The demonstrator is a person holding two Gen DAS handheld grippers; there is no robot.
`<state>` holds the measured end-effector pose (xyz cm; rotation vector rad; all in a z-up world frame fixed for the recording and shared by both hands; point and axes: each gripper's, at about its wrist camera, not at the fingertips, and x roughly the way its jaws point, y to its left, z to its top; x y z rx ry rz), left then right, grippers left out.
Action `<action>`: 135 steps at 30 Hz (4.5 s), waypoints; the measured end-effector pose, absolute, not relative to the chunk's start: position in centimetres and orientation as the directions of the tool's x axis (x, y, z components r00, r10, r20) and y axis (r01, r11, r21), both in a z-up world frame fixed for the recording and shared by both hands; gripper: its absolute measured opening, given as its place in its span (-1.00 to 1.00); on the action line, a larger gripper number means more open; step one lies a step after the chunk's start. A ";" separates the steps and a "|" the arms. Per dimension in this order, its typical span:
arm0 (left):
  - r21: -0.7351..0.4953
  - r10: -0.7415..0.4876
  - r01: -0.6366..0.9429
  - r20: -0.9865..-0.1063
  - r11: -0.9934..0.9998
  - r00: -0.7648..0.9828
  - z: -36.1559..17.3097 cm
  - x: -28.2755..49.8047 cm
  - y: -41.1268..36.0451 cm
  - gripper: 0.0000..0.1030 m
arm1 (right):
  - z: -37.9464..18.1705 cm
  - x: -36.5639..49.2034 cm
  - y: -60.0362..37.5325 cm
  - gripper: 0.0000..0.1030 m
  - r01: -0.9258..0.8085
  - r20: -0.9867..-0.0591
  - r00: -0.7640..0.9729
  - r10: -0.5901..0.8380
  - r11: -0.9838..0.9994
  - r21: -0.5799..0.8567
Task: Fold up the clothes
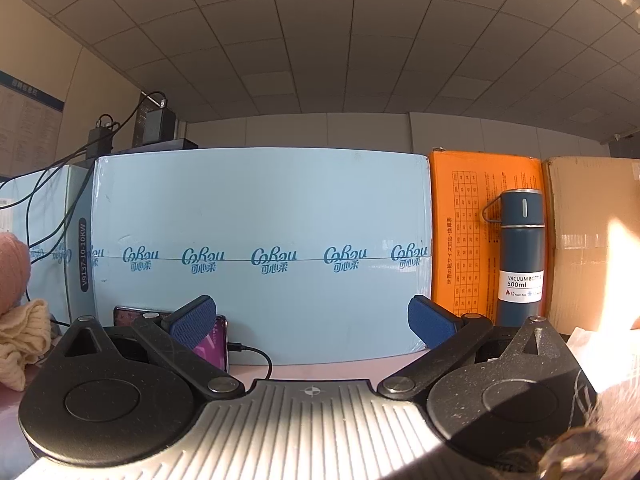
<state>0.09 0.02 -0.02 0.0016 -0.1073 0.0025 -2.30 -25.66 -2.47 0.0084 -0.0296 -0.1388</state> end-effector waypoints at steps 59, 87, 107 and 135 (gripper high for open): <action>-0.022 -0.065 0.066 0.056 0.998 0.996 -0.1 -0.3 -0.1 1.00 | -2.4 -2.9 -25.4 1.00 0.112 0.036 0.993 -0.113 0.993 0.024; -0.017 -0.065 0.066 0.064 0.998 0.996 0.1 -0.3 -0.1 1.00 | -2.4 -3.1 -25.3 1.00 0.109 0.047 0.993 -0.109 0.994 0.019; -0.027 -0.097 0.099 0.059 0.995 0.993 0.0 -0.3 -0.1 1.00 | -2.3 -3.8 -24.7 1.00 0.089 0.087 0.992 -0.088 0.996 -0.011; -0.079 -0.348 0.361 0.141 0.929 0.927 0.1 -2.1 0.0 1.00 | 0.4 -17.3 -25.4 1.00 0.260 0.174 0.950 -0.260 0.965 0.025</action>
